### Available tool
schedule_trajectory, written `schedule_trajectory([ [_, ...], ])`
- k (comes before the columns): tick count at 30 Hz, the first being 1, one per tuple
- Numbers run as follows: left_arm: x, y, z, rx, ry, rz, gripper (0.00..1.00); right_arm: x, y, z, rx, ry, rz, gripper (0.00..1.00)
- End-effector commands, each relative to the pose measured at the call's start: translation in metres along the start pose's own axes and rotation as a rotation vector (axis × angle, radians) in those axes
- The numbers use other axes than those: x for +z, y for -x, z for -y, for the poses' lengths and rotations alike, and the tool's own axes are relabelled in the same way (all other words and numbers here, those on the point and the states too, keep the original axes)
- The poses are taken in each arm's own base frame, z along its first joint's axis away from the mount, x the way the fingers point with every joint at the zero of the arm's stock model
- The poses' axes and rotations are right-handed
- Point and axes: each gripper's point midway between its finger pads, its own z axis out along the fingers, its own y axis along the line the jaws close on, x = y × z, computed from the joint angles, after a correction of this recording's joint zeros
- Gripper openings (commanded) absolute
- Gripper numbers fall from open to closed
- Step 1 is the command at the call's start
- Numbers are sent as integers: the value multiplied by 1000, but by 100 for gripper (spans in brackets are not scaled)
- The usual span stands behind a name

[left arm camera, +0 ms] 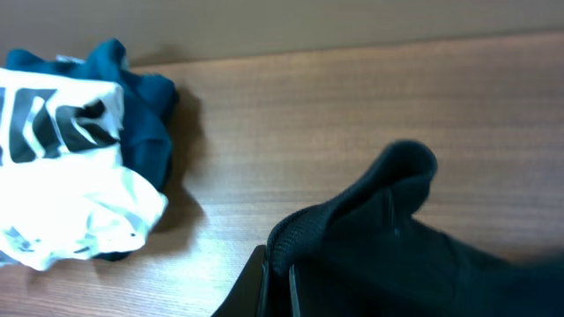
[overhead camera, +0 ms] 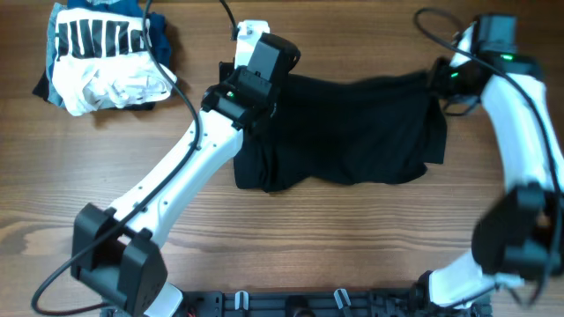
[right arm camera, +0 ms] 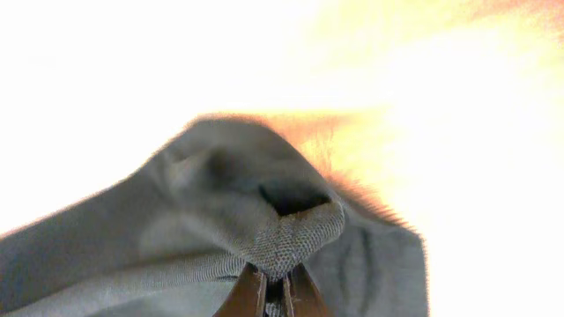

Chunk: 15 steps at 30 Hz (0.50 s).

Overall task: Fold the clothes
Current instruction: 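Lift the shirt with both grippers and lay it flat on the table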

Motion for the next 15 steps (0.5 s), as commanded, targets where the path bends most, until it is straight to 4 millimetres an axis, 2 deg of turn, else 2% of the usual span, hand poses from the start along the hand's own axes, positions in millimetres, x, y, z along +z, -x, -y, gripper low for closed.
schedule_trajectory([
  [1, -34, 42, -30, -64, 57, 134, 4, -84, 29, -3, -59, 38, 204, 4],
  [2, -45, 52, -37, -78, 60, 168, 4, -112, 34, 0, -53, 39, 271, 4],
  [6, -81, 82, -55, -82, 39, 273, 4, -173, 39, 12, -29, 30, 423, 4],
  [11, -134, 121, -86, -174, 16, 441, 4, -223, 36, 15, -46, 49, 537, 4],
  [15, -181, 153, -123, -216, 34, 602, 4, -258, 36, 14, -50, 51, 623, 4],
])
